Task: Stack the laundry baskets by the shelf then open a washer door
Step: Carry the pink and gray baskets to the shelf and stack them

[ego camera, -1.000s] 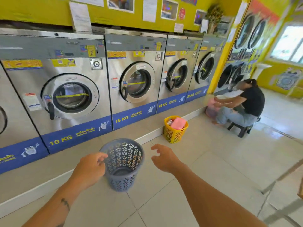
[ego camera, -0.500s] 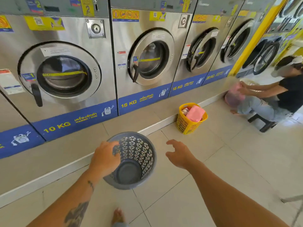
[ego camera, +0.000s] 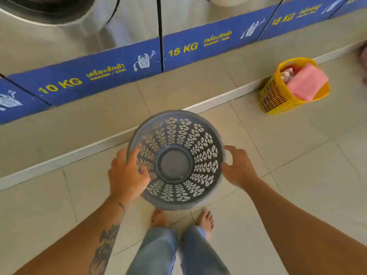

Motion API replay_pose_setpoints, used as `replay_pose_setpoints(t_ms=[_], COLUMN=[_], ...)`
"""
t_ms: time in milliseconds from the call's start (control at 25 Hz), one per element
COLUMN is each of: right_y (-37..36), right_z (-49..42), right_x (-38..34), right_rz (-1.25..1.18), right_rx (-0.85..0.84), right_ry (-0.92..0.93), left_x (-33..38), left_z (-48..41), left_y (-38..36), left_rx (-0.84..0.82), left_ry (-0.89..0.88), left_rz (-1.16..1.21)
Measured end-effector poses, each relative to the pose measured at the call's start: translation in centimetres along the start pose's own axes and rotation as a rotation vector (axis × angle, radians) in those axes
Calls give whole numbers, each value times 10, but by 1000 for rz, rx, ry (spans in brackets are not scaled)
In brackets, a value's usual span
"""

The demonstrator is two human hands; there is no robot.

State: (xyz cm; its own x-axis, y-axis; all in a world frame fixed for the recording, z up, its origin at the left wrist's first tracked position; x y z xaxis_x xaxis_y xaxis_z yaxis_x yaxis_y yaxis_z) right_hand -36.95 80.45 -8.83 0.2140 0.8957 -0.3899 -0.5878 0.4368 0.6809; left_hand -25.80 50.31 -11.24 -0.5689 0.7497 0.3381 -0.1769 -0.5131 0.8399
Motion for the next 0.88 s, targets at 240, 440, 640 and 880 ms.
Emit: replay_pose_setpoints(t_ms=[240,440,640,880], right_y=[-75,-92,-59,27], right_z=[-98,-127,-103,-8], right_x=[36,51,17,-77], right_rz=[-64,-100,58,282], right_rx=[13,91,166,243], right_ry=[-23,-106,27,310], left_x=[-66,-83,-78,-65], left_z=[-48,-61,-36,74], left_y=[-97,-112,-69,53], left_rx=[-2,146,276,470], left_ry=[176,102,123,244], left_rz=[121,163,232,383])
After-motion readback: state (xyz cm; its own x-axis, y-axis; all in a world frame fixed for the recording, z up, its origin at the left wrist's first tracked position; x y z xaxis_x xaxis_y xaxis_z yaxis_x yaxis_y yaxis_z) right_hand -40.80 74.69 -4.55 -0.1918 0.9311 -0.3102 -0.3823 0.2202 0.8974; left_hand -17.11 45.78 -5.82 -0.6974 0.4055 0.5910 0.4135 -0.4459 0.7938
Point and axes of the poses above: each hand's wrist, its own z-axis away from the middle knuckle, its own y-axis out of the back of the hand, x = y × z, the point moved 5 cm from there along -z, towards the middle knuckle, and after that the axes turned 6 degrees about -x, right-handed, at the moved point
